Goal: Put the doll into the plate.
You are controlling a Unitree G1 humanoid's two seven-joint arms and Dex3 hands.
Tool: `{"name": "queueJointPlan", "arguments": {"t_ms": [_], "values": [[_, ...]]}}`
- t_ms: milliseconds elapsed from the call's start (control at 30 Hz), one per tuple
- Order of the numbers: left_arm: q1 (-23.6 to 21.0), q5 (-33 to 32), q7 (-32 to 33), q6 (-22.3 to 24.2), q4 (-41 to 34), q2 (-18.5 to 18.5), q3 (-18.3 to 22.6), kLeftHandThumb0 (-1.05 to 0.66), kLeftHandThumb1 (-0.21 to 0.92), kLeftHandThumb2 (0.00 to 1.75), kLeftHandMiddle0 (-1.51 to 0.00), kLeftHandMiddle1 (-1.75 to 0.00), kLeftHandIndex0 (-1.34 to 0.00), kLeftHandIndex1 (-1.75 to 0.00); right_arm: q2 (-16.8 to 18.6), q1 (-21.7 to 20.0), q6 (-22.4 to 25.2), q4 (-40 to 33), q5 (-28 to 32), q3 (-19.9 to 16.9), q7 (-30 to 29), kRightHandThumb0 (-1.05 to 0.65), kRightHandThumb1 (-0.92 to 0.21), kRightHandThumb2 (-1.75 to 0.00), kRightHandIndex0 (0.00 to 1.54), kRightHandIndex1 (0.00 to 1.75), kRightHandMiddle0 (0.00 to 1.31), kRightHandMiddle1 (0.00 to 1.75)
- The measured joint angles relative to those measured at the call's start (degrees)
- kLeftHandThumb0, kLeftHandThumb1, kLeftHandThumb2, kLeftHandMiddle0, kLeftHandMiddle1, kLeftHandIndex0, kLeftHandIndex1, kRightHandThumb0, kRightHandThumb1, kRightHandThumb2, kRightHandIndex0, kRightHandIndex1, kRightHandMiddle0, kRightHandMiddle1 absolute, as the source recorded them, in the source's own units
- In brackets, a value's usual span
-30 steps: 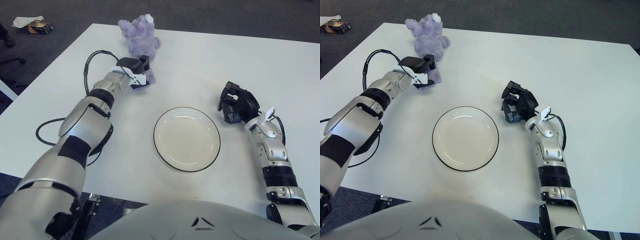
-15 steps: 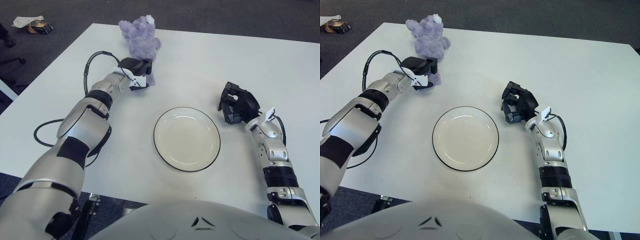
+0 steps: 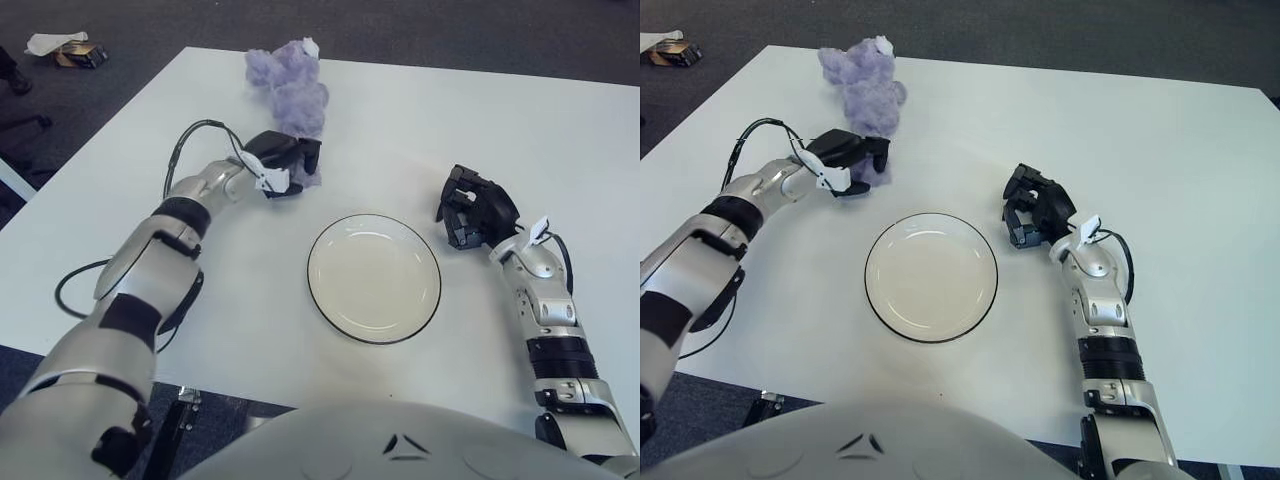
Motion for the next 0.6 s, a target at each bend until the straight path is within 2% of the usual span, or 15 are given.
{"name": "queueJointPlan", "arguments": {"t_ms": [200, 600], "values": [[3.7, -4.2, -9.9, -4.4, -8.3, 2.4, 0.6, -0.56, 0.15, 1.52, -1.34, -1.75, -0.76, -1.75, 0.0, 0.2, 1.0, -0.6, 0.1, -0.3, -0.3, -0.01, -0.22, -1.43, 0.57, 1.75, 0.56, 1.74], [11.8, -18.1, -28.4, -6.1, -23.5, 4.4, 2.8, -0.56, 0.15, 1.52, -1.33, -1.75, -0.76, -1.75, 0.0, 0.4, 2.9, -1.9, 0.2, -0.6, -0.8, -0.01, -0.22, -1.43, 0.57, 1.75, 0.56, 1.74]]}}
